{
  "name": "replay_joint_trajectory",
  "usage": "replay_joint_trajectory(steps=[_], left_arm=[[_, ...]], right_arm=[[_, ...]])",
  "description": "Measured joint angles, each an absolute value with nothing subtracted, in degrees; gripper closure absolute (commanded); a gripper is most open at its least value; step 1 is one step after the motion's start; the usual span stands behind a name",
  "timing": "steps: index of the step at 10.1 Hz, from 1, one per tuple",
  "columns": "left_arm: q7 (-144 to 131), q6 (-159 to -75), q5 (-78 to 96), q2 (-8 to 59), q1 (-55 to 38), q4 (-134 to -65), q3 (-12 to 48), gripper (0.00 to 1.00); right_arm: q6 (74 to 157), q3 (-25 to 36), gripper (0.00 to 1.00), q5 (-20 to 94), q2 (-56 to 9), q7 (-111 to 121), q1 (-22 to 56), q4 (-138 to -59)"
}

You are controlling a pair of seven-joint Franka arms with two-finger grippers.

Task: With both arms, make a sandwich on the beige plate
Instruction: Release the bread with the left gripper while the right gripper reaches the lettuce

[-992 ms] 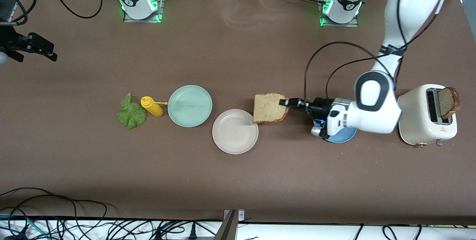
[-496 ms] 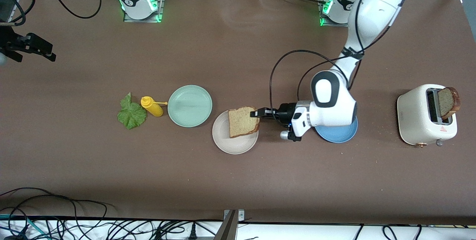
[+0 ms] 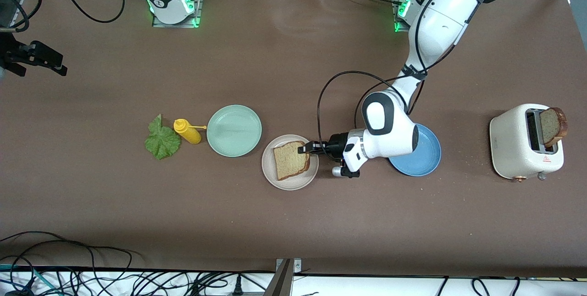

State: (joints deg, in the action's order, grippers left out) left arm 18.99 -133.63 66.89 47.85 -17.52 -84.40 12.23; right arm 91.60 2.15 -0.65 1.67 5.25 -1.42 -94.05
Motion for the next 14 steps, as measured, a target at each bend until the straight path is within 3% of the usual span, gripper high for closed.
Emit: replay_joint_trajectory(steps=[3, 4, 5, 8, 9, 14], left_arm=[[19.0, -133.7, 66.9, 48.0, -17.8, -84.1, 12.2, 1.0], [19.0, -133.8, 66.9, 48.0, -17.8, -84.0, 12.1, 0.84], [19.0, -133.8, 66.9, 48.0, -17.8, -84.0, 12.0, 0.62], [19.2, -133.9, 65.8, 48.0, -17.8, -84.0, 11.9, 0.24], [19.2, -134.0, 64.9, 48.0, -17.8, -83.8, 11.8, 0.06], [18.6, -134.1, 61.6, 47.6, -17.6, -82.5, 9.9, 0.02]], right_arm=[[91.5, 2.2, 0.0, -0.6, 1.7, 5.2, -1.4, -94.0], [91.3, 2.3, 0.0, -0.6, 1.7, 5.2, -1.4, -94.0], [90.9, 2.5, 0.0, -0.6, 1.7, 5.2, -1.4, -94.0], [90.7, 2.6, 0.0, -0.6, 1.7, 5.2, -1.4, -94.0], [90.7, 2.6, 0.0, -0.6, 1.7, 5.2, -1.4, -94.0], [91.0, 2.6, 0.0, -0.6, 1.6, 5.2, -1.4, -94.0]])
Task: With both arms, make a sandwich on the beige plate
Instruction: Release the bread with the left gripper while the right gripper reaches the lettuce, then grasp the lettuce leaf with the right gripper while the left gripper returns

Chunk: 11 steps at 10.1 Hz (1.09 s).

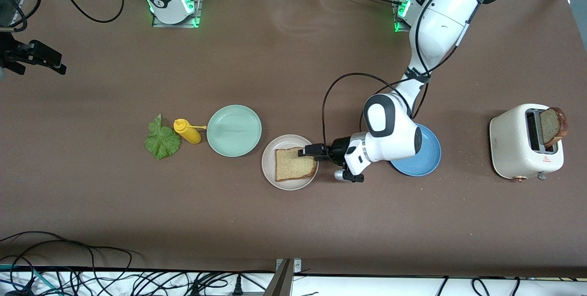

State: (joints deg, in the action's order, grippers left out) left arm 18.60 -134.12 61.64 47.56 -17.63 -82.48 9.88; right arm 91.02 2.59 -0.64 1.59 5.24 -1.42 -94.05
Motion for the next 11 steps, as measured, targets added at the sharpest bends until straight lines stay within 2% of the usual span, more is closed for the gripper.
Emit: replay_joint_trajectory(steps=[5, 8, 11], left_arm=[[4.4, -133.2, 38.5, 44.4, -16.3, -82.1, 8.7, 0.0], [-5.2, -130.8, 17.5, 41.5, -15.7, -82.1, 6.3, 0.0], [-5.6, -123.8, 12.8, 39.6, -15.3, -82.0, 0.8, 0.0]], right_arm=[[98.0, 3.1, 0.0, 0.6, -2.8, 5.2, -1.5, -96.3], [101.1, 2.7, 0.0, 1.9, -9.8, 5.2, -1.3, -98.3], [107.6, 1.6, 0.0, 2.0, -18.4, 5.2, 2.0, -98.6]])
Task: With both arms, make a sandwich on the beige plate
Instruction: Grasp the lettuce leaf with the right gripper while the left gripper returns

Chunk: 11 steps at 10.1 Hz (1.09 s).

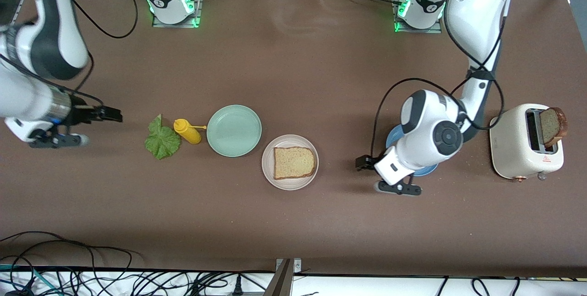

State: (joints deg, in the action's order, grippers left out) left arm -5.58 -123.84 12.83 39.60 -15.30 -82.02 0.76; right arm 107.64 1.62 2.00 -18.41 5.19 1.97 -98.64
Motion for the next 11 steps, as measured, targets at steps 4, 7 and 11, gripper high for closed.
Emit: replay_joint_trajectory(steps=[4, 7, 11], left_arm=[[-5.5, -116.6, 5.1, 37.3, -13.8, -81.9, -2.2, 0.0], [-5.5, -110.0, 1.5, 35.0, -11.6, -81.8, -3.0, 0.0], [-2.9, -103.8, 0.6, 30.6, -7.9, -81.8, -3.3, 0.0]], right_arm=[[123.9, 1.4, 0.0, 1.9, -23.6, 5.4, 4.4, -107.8], [136.8, 1.4, 0.0, 1.6, -24.7, 7.2, 5.4, -118.0], [141.2, 1.9, 0.61, 1.4, -28.1, 12.0, 5.4, -120.0]])
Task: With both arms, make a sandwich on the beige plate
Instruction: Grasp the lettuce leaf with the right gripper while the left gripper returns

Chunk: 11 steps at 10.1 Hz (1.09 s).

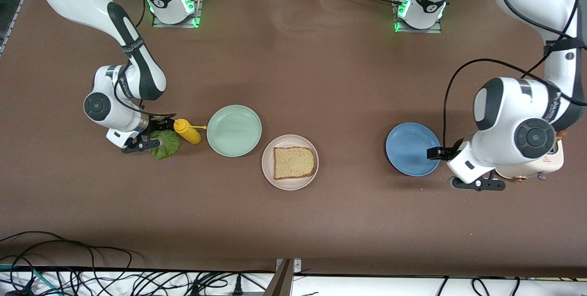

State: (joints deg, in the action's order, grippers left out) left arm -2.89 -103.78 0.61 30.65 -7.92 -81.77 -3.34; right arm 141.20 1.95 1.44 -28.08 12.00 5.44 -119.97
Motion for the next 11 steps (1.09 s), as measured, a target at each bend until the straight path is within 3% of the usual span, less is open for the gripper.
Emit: replay_joint_trajectory(steps=[2, 3, 7, 11], left_arm=[[-2.9, -99.6, 0.6, 27.5, -7.1, -81.8, -3.4, 0.0], [-2.9, -97.5, 0.6, 25.5, -7.0, -82.0, -3.4, 0.0], [-2.9, -93.7, 0.6, 17.7, -5.9, -85.7, -3.4, 0.0], [-2.9, -87.6, 0.6, 10.0, -5.0, -88.3, -3.4, 0.0]], right_arm=[[141.2, 2.7, 0.96, 1.4, -28.1, 15.9, 5.1, -119.6], [141.2, 2.8, 1.0, 1.4, -28.1, 17.9, 5.0, -119.1], [140.3, 2.9, 1.0, 1.4, -28.1, 22.5, 4.6, -116.0], [124.3, 3.0, 1.0, 1.4, -27.9, 22.7, 4.6, -104.4]])
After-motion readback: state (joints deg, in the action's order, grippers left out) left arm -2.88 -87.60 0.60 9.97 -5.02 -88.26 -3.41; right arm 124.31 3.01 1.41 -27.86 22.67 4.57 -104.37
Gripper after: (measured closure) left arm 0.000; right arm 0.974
